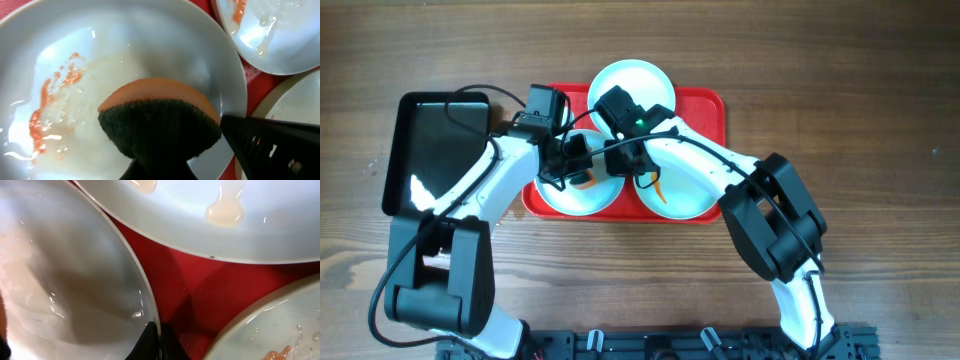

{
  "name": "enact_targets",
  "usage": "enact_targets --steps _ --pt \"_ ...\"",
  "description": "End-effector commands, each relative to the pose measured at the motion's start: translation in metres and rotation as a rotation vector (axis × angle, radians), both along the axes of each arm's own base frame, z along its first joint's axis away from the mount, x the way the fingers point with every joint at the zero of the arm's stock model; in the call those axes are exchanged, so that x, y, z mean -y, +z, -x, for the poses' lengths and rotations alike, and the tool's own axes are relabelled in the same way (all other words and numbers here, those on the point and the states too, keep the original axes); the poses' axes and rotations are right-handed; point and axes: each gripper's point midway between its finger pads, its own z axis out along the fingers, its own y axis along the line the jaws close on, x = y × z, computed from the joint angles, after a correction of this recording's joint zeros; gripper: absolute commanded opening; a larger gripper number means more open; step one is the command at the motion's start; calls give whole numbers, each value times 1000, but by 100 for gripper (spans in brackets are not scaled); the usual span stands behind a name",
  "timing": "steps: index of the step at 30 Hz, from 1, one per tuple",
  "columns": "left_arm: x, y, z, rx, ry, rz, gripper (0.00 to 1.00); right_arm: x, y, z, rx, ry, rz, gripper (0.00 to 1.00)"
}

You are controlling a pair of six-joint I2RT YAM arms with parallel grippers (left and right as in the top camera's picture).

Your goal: Clean dirty plates on tray and stack at the side

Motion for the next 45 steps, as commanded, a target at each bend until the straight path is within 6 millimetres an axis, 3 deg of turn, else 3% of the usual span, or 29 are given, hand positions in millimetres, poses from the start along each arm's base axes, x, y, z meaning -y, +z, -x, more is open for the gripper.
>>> enact_targets --steps 1,5,7,10,12,14,16,20,30,38,45 --pt "18 -20 1 -50 -6 38 4 1 -1 -4 13 -17 16 4" --pt "38 -45 5 -74 -61 28 4 1 -1 -4 10 -27 16 3" --pt "37 -53 7 -86 -63 5 4 1 -1 -4 10 -27 16 4" --pt "18 -62 10 -99 -39 -109 4 2 -2 -4 8 -27 18 4" --pt "0 -65 11 -102 -20 -207 24 2 -1 -4 9 -27 17 4" --pt "-8 -66 13 -106 -12 -252 33 2 -1 -4 9 -27 17 4" --pt "-10 -66 14 -110 -11 -256 30 2 -1 -4 9 -27 17 4" --pt "-9 -60 16 -115 -12 -251 34 1 -1 -4 10 -27 16 4" --pt "2 -12 3 -8 20 -170 33 1 -1 -4 9 -27 16 4" --pt "4 -2 1 17 19 -151 38 1 -1 -4 10 -27 16 4" --pt "10 0 -3 33 14 -122 29 1 -1 -4 9 -27 16 4"
